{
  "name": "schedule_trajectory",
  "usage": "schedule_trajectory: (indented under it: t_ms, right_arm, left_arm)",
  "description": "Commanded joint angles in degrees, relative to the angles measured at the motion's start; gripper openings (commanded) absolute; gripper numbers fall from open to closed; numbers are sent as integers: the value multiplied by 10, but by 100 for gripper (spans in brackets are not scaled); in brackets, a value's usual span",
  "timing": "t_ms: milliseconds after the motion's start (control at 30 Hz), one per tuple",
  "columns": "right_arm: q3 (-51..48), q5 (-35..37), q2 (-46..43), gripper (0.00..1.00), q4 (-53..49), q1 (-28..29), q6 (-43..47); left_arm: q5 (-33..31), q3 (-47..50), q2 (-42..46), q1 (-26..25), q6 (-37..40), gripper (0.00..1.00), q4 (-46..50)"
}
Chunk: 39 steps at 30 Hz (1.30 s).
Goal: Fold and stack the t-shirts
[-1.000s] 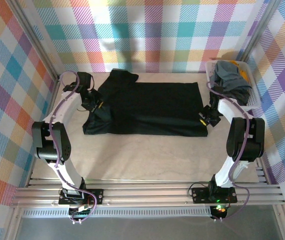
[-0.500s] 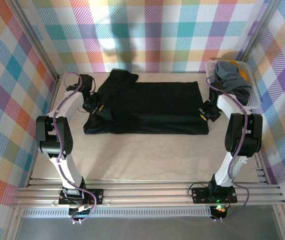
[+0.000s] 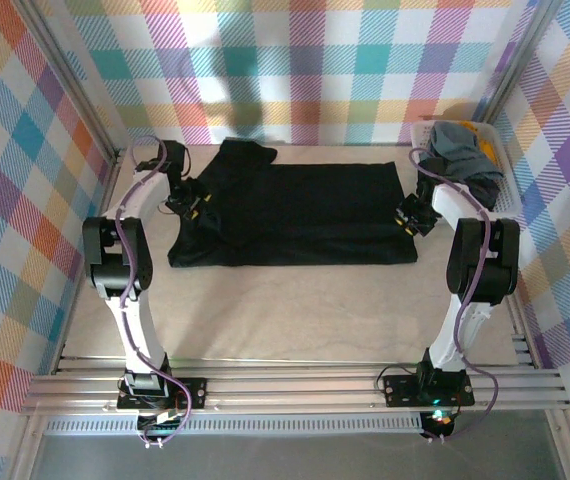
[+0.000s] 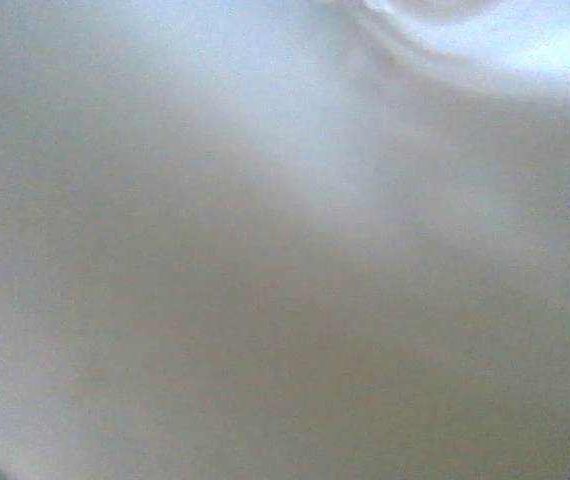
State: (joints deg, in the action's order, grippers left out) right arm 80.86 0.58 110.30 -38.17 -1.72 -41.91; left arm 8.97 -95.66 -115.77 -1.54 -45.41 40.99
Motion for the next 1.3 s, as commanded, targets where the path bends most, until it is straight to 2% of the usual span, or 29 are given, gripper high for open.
schedule_trajectory:
  t_ms: [0, 133, 233, 333, 400, 500, 667, 800, 967, 1133, 1267]
  right_arm:
    - [6, -17, -17, 39, -29, -3, 31]
    - [-37, -8, -89, 47, -42, -3, 43]
    - [-116, -28, -148, 50, -24, -3, 24]
    - [-194, -58, -189, 55, 12, -7, 14]
    - [-235, -80, -201, 59, 40, -19, 5]
    - [-282, -131, -199, 59, 76, -63, -25]
    - [-302, -140, -184, 58, 96, -86, -34]
    - [-297, -145, -163, 55, 116, -87, -45]
    - [-278, -152, -130, 48, 131, -84, -55]
    - [-258, -141, -108, 29, 140, -75, -56]
    - [-248, -111, -111, 12, 137, -66, -54]
  left_arm:
    - [-51, 0, 42, 11, 28, 73, 51]
    - [-71, 140, 159, 19, 2, 71, 62]
    - [-30, 267, 222, 25, -36, 71, 24]
    - [-4, 345, 246, 39, -64, 72, -29]
    - [7, 357, 240, 48, -64, 72, -52]
    - [9, 341, 205, 56, -45, 72, -51]
    - [-27, 333, 179, 58, -35, 70, -37]
    - [-27, 336, 163, 58, -35, 68, -63]
    - [-40, 323, 137, 59, -28, 58, -90]
    - [-57, 305, 123, 62, -22, 29, -102]
    - [-74, 308, 139, 63, -12, 13, -82]
